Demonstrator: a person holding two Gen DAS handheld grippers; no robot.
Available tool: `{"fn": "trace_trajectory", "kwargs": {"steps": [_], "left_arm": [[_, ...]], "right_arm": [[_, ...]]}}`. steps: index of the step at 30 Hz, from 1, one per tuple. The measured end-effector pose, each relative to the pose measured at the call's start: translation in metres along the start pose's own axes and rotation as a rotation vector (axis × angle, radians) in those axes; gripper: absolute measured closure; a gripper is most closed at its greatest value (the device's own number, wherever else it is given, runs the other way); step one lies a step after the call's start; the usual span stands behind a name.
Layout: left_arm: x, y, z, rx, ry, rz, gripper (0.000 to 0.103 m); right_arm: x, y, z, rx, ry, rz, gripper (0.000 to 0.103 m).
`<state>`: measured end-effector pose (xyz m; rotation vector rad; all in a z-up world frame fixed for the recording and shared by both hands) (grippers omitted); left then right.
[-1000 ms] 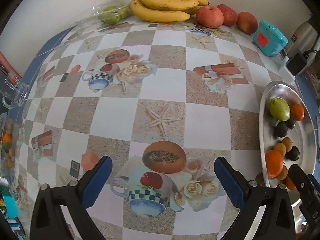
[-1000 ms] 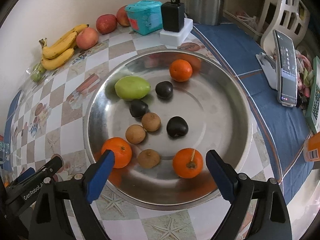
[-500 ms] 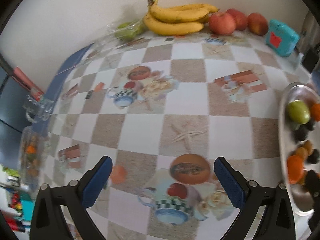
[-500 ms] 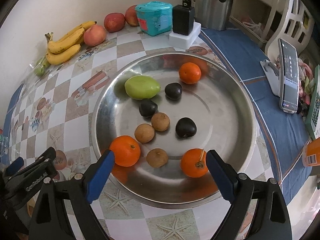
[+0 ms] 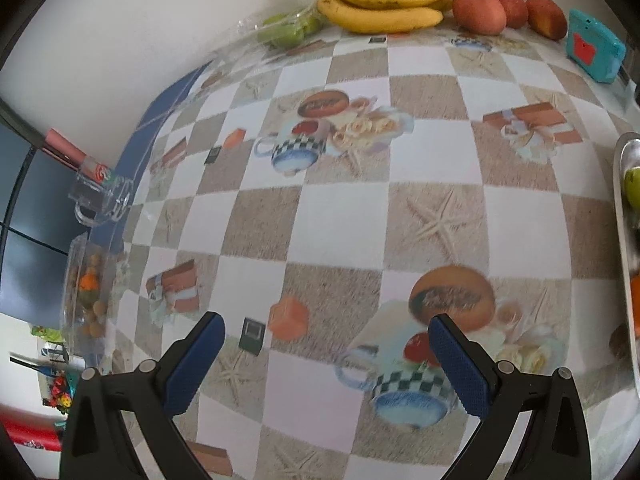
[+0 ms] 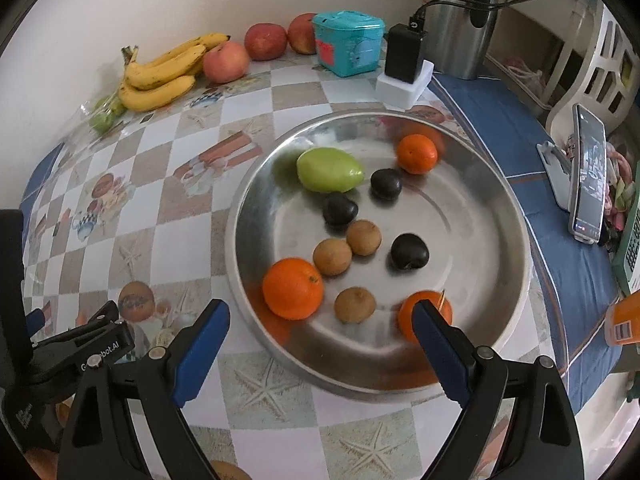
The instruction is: Organize fruits
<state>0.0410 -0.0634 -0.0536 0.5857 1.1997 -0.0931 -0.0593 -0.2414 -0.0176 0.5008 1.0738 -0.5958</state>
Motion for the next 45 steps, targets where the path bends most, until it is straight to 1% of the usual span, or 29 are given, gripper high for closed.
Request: {"fn": "trace_trajectory", "kwargs": {"steps": [6,13,18,23,27,33,36,45], "left_arm": [[-0.006,0.014,-0.013,-0.031,0.005,-0.061,0.0],[-0.031,0.024,-0.029,-0.035,-0.068,-0.078,0.0],[-0.047,0.03,-0.039,-0.032,-0.127,-0.083,0.0],[-0.057,0.037,-0.05,-0.038,-0.16,-0.125,0.0],[-0.061,0.044,-0.056,-0.063,-0.176,-0.152,0.0],[-0.059,0.052,-0.061,-0.09,-0.174,-0.192,0.0],[-0.06,0.054,-0.062,-0.095,-0.176,-0.187,0.0],[-0.058,0.057,-0.061,-0.111,-0.175,-0.202,0.0]], "right_arm": [[-0.008,0.001,-0.013,-0.01,-0.002,0.018,0.01],[-0.02,0.0,-0.023,-0.014,-0.009,0.035,0.01],[-0.032,0.0,-0.029,-0.017,-0.041,0.049,0.01],[-0.043,-0.001,-0.032,-0.017,-0.071,0.058,0.01],[-0.047,-0.001,-0.032,-0.011,-0.087,0.058,0.01],[-0.047,0.001,-0.033,-0.026,-0.085,0.05,0.01],[-0.047,0.002,-0.033,-0.035,-0.084,0.048,0.01],[-0.048,0.004,-0.033,-0.044,-0.089,0.046,0.01]]}}
Point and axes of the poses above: each gripper's, at about its wrist camera, not at the fingertips, and x roughly the way its jaws point, y to its left, z to its top, the point moved 1 cm from there along x, roughly the way its jaws point, and after that the axes turned 11 degrees about x, right-handed, at the moved point
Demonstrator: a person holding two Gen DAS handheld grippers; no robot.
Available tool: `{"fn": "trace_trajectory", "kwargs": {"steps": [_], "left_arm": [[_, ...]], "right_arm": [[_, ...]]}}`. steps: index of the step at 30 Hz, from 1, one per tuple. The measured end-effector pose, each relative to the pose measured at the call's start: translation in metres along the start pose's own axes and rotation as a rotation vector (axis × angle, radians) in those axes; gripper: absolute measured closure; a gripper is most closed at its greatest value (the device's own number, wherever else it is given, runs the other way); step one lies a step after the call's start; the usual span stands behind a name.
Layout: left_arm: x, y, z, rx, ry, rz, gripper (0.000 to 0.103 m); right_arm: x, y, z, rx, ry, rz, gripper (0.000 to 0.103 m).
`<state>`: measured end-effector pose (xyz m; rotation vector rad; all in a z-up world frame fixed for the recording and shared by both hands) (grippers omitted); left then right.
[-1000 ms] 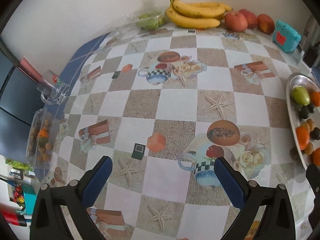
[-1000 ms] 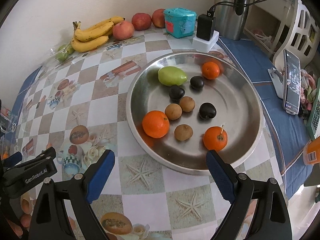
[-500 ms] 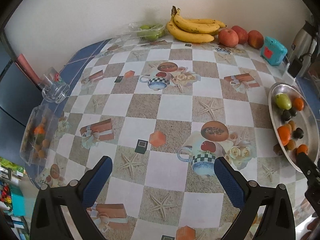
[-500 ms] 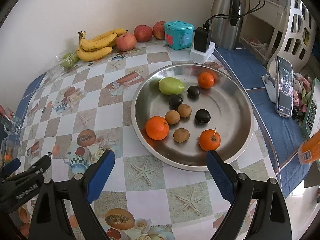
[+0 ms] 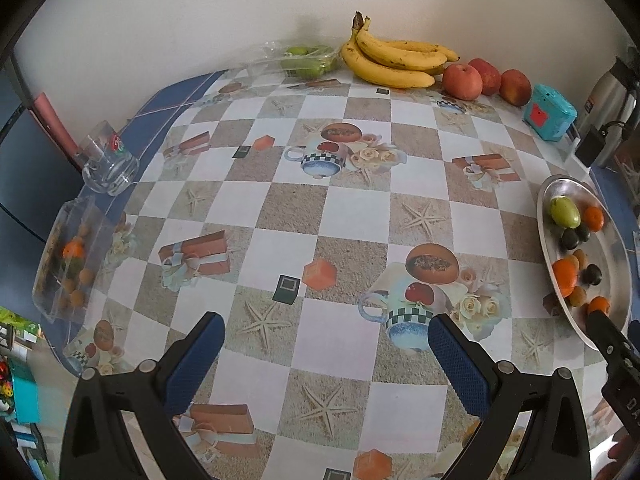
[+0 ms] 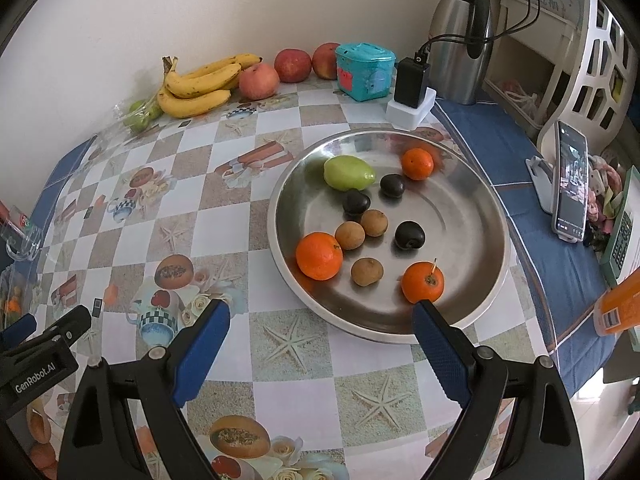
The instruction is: Organize fruits
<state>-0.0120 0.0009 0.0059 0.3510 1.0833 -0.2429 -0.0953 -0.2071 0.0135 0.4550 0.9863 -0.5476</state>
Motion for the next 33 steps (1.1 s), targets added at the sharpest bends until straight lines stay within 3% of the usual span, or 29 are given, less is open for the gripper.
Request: {"fn": "trace_trajectory", "kwargs": {"steps": [33], "left_arm": [[-0.0008,0.002,0.0038,-0.004,-0.009,-0.004,0.0]], "right_arm": [[0.003,0.0049,-0.0008,-0.024,0.01,-0.003,0.01]]}}
Point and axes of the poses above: each gripper's, at about its wrist camera, not at the fingertips, and x roughly the way its jaws point, y to its left, z to its top, the point moved 1 cm from there along x, roughly the way its jaws point, and after that the axes turned 11 degrees about x, right-handed, at the moved point
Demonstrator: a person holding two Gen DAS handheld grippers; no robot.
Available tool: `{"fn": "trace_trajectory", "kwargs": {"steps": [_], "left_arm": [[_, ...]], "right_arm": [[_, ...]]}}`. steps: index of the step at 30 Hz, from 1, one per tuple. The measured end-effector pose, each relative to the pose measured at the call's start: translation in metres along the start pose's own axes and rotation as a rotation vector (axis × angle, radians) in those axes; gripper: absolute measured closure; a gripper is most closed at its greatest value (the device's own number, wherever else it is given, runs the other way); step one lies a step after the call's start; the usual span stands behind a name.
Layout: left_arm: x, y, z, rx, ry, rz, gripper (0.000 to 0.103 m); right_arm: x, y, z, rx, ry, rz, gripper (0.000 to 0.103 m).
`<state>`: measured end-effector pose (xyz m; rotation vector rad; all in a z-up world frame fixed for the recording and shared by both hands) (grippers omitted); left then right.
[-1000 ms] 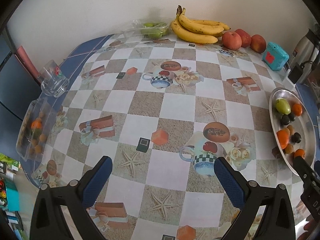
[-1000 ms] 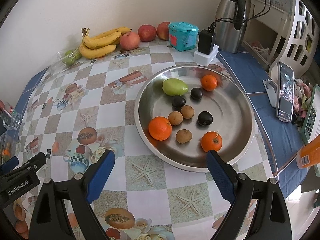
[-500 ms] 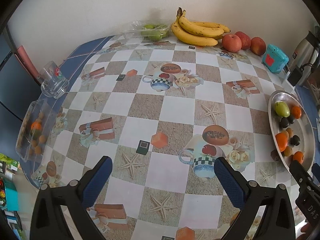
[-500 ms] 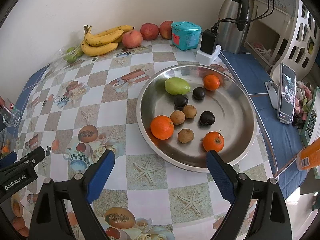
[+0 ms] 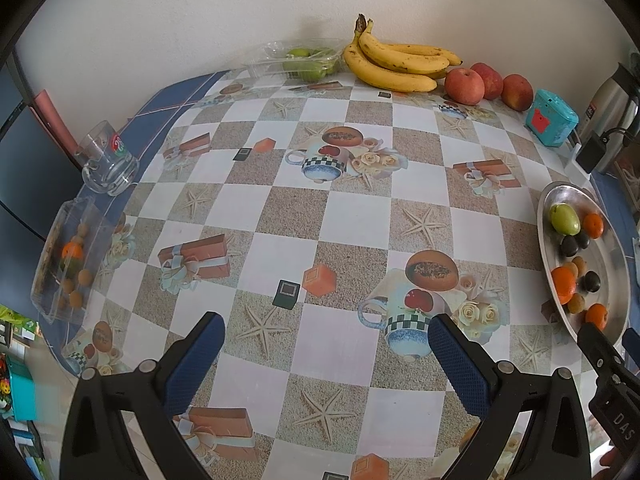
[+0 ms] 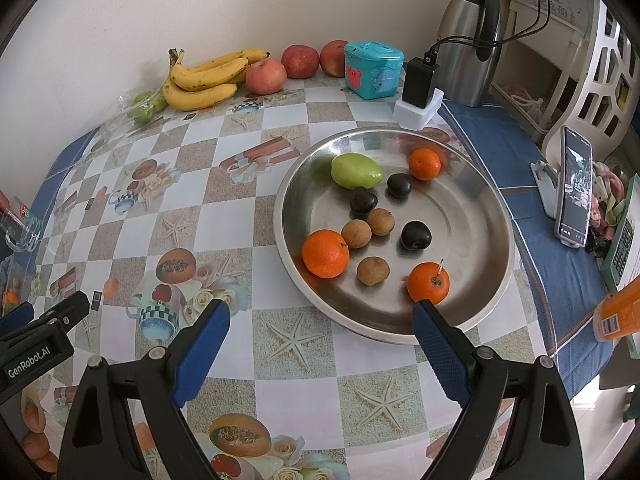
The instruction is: Organize fruits
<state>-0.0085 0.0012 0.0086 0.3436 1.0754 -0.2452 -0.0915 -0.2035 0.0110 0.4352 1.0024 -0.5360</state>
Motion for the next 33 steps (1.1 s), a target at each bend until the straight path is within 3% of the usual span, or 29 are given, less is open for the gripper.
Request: {"fn": "trace_trajectory", "kwargs": {"steps": [33], "left_arm": [[0.0005,0.0002,0.0005,0.001,0.001,-0.002,0.0]], "right_arm": [[0.0025,0.0012,-0.0006,-0.007,0.006,0.0,0.01]]}}
Point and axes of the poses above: each gripper's, at about its wrist camera, not at the fingertips, and x roughly the way its jaws point, y to its left, z to its top, the point moved 1 cm from there along x, roughly the way its jaws point, and after that the axes turned 11 degrees about x, right-handed, at the moved point
